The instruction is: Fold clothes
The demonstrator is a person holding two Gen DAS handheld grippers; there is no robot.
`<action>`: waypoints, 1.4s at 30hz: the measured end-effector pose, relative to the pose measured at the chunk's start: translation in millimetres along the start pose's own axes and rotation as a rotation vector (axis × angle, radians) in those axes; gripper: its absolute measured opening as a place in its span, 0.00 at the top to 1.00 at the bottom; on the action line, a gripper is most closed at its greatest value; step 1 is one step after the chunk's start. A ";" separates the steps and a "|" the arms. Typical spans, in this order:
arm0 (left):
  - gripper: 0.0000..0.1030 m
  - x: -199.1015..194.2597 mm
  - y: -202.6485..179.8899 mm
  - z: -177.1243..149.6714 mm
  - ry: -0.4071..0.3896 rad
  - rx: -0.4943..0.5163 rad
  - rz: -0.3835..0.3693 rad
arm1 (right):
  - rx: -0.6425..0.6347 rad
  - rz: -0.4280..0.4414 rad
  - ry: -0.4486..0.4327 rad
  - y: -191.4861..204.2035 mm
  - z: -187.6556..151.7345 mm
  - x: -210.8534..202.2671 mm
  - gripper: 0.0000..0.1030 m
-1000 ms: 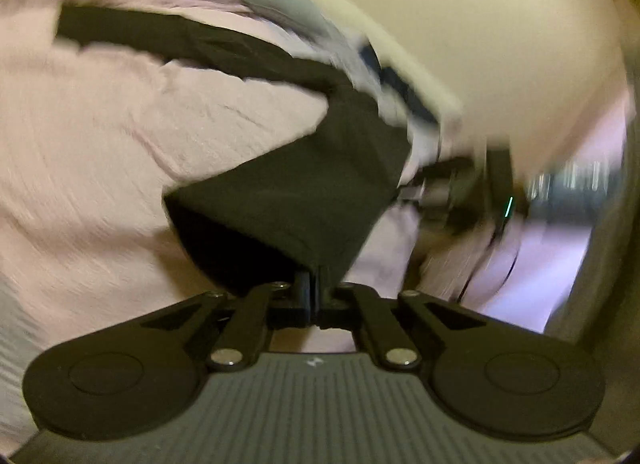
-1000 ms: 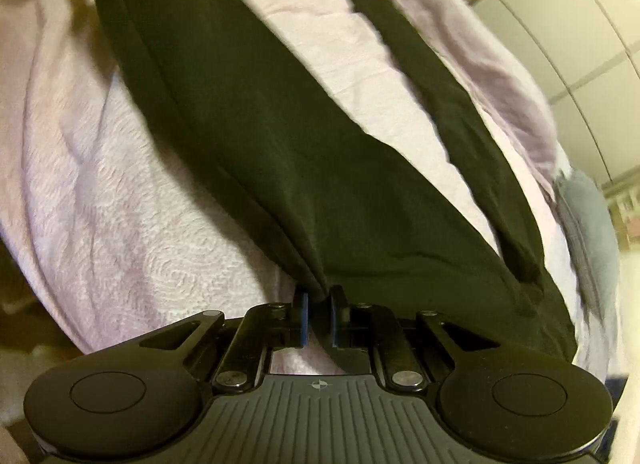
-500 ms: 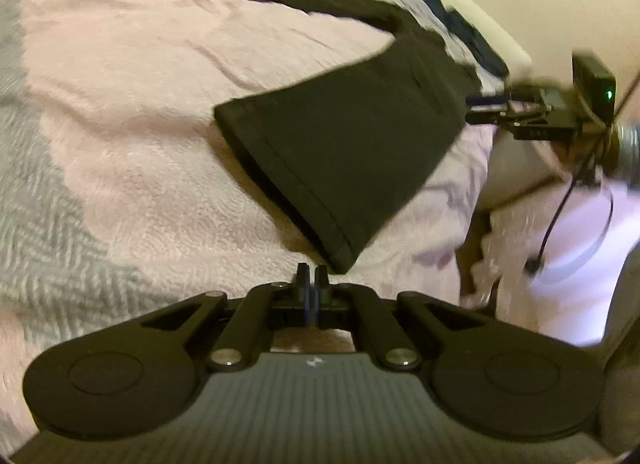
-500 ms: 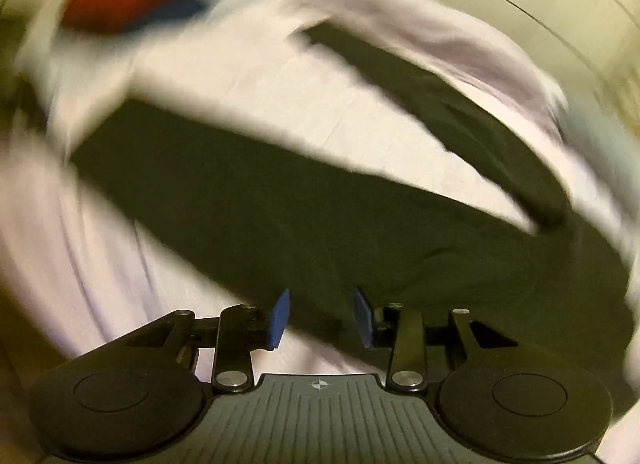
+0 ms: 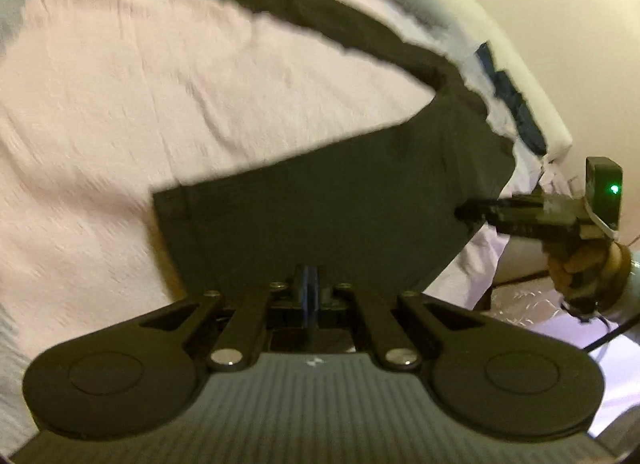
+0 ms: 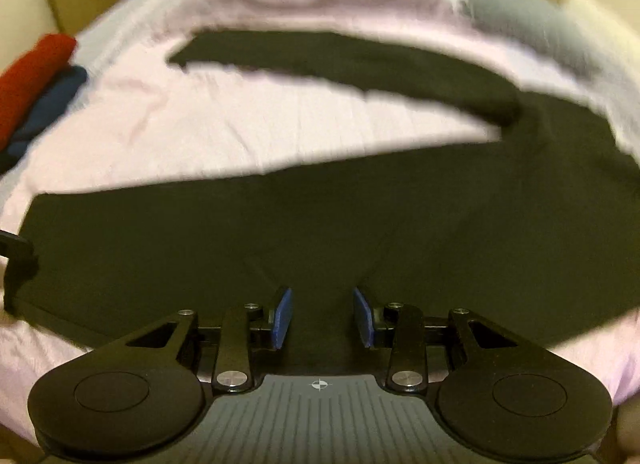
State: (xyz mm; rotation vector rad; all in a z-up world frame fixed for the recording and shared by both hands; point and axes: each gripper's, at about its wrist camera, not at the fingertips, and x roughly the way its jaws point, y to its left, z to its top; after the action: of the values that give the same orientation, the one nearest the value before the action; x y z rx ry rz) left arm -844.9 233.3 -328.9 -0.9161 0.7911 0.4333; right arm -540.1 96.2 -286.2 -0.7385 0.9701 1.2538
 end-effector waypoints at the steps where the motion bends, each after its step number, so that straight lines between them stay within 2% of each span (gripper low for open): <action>1: 0.99 4.8 1.0 -8.2 0.024 -0.017 0.011 | -0.014 0.006 0.039 2.3 -7.4 2.7 0.64; 3: 1.00 14.4 3.0 -24.5 0.072 -0.051 0.032 | -0.048 0.002 0.087 8.2 -23.5 5.5 0.64; 4: 1.00 17.8 4.8 -32.9 0.087 -0.075 0.040 | -0.049 0.016 0.139 8.9 -29.8 9.8 0.64; 6: 1.00 14.2 12.5 -45.4 0.049 -0.167 0.032 | -0.035 0.026 0.171 8.9 -42.5 12.3 0.64; 9: 0.99 11.4 9.5 -46.2 0.034 -0.181 0.057 | -0.052 -0.014 0.083 10.7 -40.6 -7.7 0.64; 12: 0.99 12.5 2.5 -48.1 0.032 -0.142 0.091 | 0.051 -0.020 -0.049 -1.7 -20.0 -31.9 0.64; 16: 0.98 13.9 -6.7 -50.7 0.030 -0.089 0.136 | 0.118 -0.054 -0.124 -13.2 -10.8 -20.0 0.63; 18: 0.98 14.6 -11.4 -52.0 0.028 -0.063 0.158 | 0.043 -0.068 -0.044 -4.4 -37.1 10.6 0.64; 20: 0.97 15.3 -16.0 -53.3 0.027 -0.037 0.180 | -0.036 -0.112 -0.084 9.0 -58.7 10.6 0.64; 23: 0.98 10.1 -25.3 -49.3 0.031 0.000 0.207 | -0.025 -0.105 -0.040 8.0 -47.0 -4.8 0.64; 25: 0.99 -2.2 -28.6 -42.7 0.001 -0.013 0.203 | -0.017 -0.104 -0.072 5.7 -37.7 -11.4 0.64; 27: 0.98 -19.4 -19.4 -36.0 -0.052 -0.098 0.182 | -0.011 -0.104 -0.110 3.7 -28.7 -17.6 0.63; 29: 0.96 -36.4 0.8 -29.0 -0.122 -0.246 0.164 | 0.004 -0.086 -0.062 1.9 -33.0 -10.0 0.64; 32: 0.95 -50.5 38.1 -20.5 -0.201 -0.443 0.143 | -0.012 -0.106 -0.081 5.9 -43.1 -3.8 0.64; 33: 0.92 -50.5 50.1 -18.2 -0.216 -0.500 0.120 | -0.010 -0.111 -0.087 6.6 -45.1 -4.3 0.64; 34: 0.86 -49.8 61.8 -16.3 -0.229 -0.557 0.090 | -0.004 -0.115 -0.092 6.9 -47.4 -4.8 0.63; 36: 0.85 -42.5 80.0 -15.3 -0.240 -0.667 0.002 | 0.007 -0.116 -0.092 6.2 -48.4 -5.0 0.63; 38: 0.79 -37.1 96.8 -19.1 -0.253 -0.783 -0.082 | 0.001 -0.118 -0.088 7.0 -46.3 -3.0 0.63; 42: 0.79 -27.4 115.0 -33.3 -0.263 -0.927 -0.230 | -0.001 -0.121 -0.088 7.3 -47.2 -2.3 0.63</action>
State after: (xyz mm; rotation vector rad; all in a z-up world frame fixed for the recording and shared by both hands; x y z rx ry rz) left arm -950.0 269.0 -381.5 -1.7438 0.2019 0.7181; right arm -556.3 54.8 -304.0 -0.7253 0.8412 1.1717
